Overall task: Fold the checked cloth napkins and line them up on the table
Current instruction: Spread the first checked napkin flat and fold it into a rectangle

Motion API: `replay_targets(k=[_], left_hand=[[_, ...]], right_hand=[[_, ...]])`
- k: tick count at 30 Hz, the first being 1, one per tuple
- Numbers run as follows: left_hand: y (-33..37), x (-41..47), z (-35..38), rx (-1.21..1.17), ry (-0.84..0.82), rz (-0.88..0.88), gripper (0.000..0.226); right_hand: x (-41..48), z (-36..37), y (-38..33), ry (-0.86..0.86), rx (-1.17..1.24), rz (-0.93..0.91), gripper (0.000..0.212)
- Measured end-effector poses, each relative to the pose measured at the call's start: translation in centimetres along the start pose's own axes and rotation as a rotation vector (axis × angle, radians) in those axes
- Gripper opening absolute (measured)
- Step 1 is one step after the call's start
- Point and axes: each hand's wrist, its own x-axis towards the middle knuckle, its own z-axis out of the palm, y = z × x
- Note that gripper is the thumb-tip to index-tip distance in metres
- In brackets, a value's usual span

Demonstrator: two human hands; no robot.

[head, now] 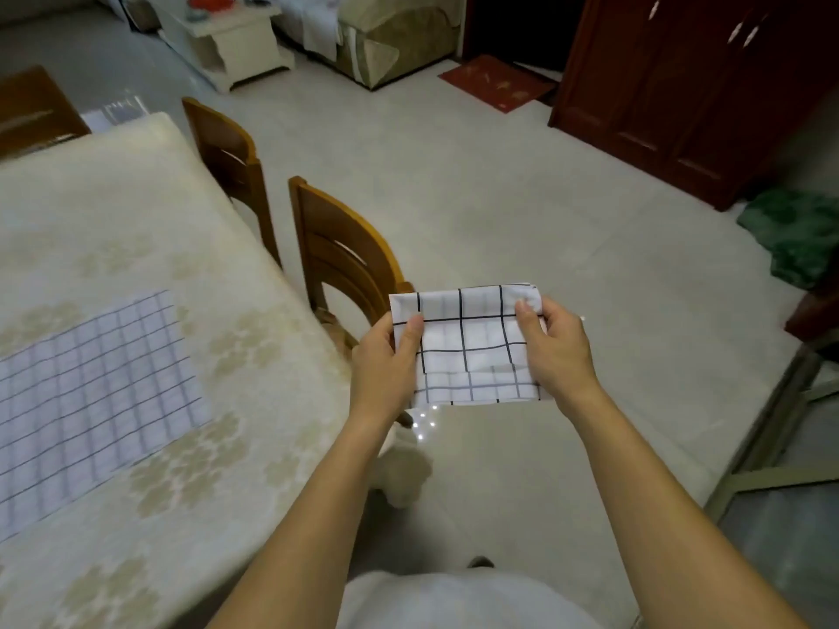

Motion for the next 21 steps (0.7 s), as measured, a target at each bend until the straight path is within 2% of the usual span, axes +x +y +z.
replay_targets(k=[4,10,16,21], left_hand=[[2.4,3.4,4.2,-0.007,-0.012,0.044,0.049],[4.9,10.9,9.4,-0.103,-0.057,0.056,0.024],[8.2,21.8,15.7,-0.115,-0.026,0.105,0.036],[11.4,31.3,18.8,-0.179,-0.034,0.107,0.03]], right_hand=[[4.9,-3.9,-0.1,0.051,0.01,-0.035,0.038],[12.6,-5.9,0.2,0.1,0.03,-0.068,0.04],[24.0,-9.8,-1.9,0.184,-0.029,-0.107,0.041],[33.7,-10.9,-4.9,0.245,-0.039,-0.119,0.037]])
